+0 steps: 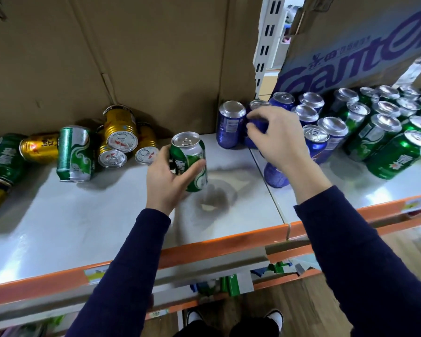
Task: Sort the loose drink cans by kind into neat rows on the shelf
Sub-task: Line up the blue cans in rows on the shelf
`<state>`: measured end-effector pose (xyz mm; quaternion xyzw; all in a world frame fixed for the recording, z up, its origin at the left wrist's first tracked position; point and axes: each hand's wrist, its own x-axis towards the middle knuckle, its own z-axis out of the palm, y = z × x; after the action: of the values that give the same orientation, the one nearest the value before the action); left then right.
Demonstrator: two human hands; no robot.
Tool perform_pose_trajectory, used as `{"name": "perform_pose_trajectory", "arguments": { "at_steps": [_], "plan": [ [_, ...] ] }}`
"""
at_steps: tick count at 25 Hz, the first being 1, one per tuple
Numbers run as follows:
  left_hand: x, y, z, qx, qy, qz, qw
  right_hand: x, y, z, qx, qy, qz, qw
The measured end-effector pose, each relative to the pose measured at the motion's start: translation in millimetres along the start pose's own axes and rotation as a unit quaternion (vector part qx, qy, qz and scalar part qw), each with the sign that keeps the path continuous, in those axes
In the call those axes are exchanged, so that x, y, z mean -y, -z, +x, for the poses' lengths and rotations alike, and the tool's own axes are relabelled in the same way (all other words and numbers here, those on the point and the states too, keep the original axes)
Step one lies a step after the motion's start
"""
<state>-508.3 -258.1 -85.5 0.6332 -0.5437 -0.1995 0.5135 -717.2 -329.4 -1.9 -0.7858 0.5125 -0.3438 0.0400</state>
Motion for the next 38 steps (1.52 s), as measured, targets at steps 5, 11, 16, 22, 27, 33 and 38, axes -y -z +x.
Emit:
{"name": "perform_pose_trajectory", "arguments": {
  "at_steps": [5,11,16,22,27,33,38],
  "plan": [
    [-46,-18,-12,0.028,-0.036,-0.086,0.995,-28,38,-33,-0.072,-0.019,0.033,0.997],
    [-110,-86,-38,0.085,-0.091,-0.114,0.986,-108,88,-103,-0.084,-0.068,0.008,0.994],
    [-162,-186,-84,0.124,-0.095,-0.120,0.981,-209,149,-172,-0.022,-0.162,-0.018,0.986],
    [-210,-285,-123,0.109,-0.064,-0.145,0.981,-307,205,-205,0.026,-0.151,-0.031,0.988],
    [-243,-334,-120,0.120,-0.114,-0.029,0.986,-365,222,-197,0.026,-0.149,-0.023,0.988],
    [-271,-393,-87,0.114,-0.191,0.027,0.975,-419,221,-161,-0.013,-0.118,-0.021,0.993],
    [-272,-424,-64,0.086,-0.204,0.109,0.969,-457,213,-138,0.037,-0.111,-0.028,0.993]
  ]
}}
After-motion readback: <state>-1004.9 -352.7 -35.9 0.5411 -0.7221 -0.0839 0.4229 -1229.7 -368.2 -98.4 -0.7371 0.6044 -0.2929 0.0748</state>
